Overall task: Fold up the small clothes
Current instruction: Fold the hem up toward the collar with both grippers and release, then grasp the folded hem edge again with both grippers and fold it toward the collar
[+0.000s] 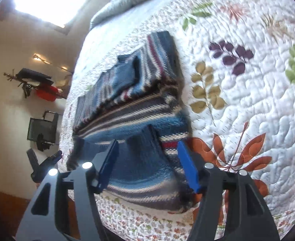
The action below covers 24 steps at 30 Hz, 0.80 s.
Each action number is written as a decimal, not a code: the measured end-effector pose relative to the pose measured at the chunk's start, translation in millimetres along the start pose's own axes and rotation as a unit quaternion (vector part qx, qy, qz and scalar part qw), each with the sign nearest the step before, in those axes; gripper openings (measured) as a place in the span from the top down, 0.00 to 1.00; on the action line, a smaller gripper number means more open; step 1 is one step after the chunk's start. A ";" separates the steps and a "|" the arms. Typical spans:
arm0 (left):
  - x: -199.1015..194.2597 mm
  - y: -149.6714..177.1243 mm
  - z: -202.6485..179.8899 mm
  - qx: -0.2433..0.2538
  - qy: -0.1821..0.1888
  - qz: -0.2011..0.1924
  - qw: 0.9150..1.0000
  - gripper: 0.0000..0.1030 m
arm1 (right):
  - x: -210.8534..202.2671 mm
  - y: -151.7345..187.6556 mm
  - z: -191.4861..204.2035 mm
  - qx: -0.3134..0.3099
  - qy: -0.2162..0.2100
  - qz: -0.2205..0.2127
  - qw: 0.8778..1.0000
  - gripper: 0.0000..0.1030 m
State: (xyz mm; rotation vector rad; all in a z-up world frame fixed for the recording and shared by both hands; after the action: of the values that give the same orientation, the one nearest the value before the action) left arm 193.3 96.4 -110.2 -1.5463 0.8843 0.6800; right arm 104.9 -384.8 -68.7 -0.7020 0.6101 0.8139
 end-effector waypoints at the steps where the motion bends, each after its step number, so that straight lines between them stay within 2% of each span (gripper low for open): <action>1: -1.2 -0.5 -4.1 0.016 -0.002 -0.005 1.000 0.38 | 0.1 1.0 7.4 -0.026 0.010 0.006 1.000 0.41; 4: 1.5 -2.5 -25.5 0.071 -0.008 -0.012 0.997 0.34 | 16.3 7.7 29.4 -0.108 0.055 0.034 0.992 0.40; 7: 18.8 -2.0 -48.5 0.114 0.002 0.008 0.993 0.30 | 37.2 15.6 38.3 -0.146 0.058 0.062 0.986 0.40; 11: 45.2 0.1 -65.0 0.161 -0.013 0.028 0.986 0.30 | 64.5 16.3 38.1 -0.170 0.066 0.082 0.980 0.40; 18: 71.6 15.4 -86.4 0.178 0.026 0.080 0.980 0.30 | 91.2 17.4 26.7 -0.165 0.075 0.103 0.978 0.40; 21: 81.5 26.6 -89.9 0.185 0.025 0.100 0.977 0.36 | 99.2 22.7 23.1 -0.172 0.081 0.112 0.975 0.40; 23: 84.2 32.2 -89.6 0.191 0.011 0.103 0.976 0.51 | 101.7 26.0 22.6 -0.184 0.084 0.113 0.973 0.52; 24: 83.2 33.6 -89.4 0.193 0.010 0.098 0.976 0.55 | 102.7 27.4 23.1 -0.190 0.086 0.113 0.971 0.55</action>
State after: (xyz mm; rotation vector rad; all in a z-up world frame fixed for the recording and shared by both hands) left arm 205.8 -6.7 -182.6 -1.1300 1.1219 0.5918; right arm 143.7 -309.4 -136.8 -1.0740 0.7066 1.1066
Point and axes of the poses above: each gripper's, at about its wrist camera, not at the fingertips, and x roughly the way its jaws point, z to its left, y to its underside, the point moved 7 cm from there along x, roughly the way its jaws point, and after that the axes turned 6 degrees about -z, right-handed, at the moved point
